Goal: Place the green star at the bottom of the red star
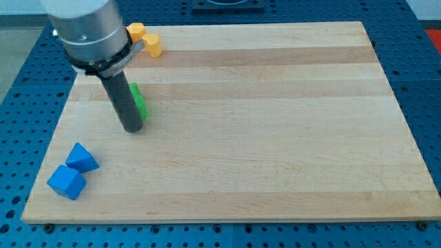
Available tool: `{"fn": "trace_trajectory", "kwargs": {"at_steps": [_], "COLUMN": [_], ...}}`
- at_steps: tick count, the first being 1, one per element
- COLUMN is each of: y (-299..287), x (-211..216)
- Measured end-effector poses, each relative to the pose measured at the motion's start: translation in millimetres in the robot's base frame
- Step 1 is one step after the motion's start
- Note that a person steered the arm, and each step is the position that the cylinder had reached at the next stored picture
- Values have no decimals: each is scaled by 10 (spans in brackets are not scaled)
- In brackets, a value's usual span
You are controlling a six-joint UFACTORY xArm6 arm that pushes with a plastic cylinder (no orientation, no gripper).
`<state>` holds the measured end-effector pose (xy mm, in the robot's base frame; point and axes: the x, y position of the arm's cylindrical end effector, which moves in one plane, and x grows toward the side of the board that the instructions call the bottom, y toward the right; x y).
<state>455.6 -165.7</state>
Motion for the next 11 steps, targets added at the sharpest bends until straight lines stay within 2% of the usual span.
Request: {"fn": "trace_trajectory", "kwargs": {"at_steps": [2,4,6,10,11], "y": [-238,-295,-737,-737,-679], "x": [-561,-927,-939,-1181,-927]}}
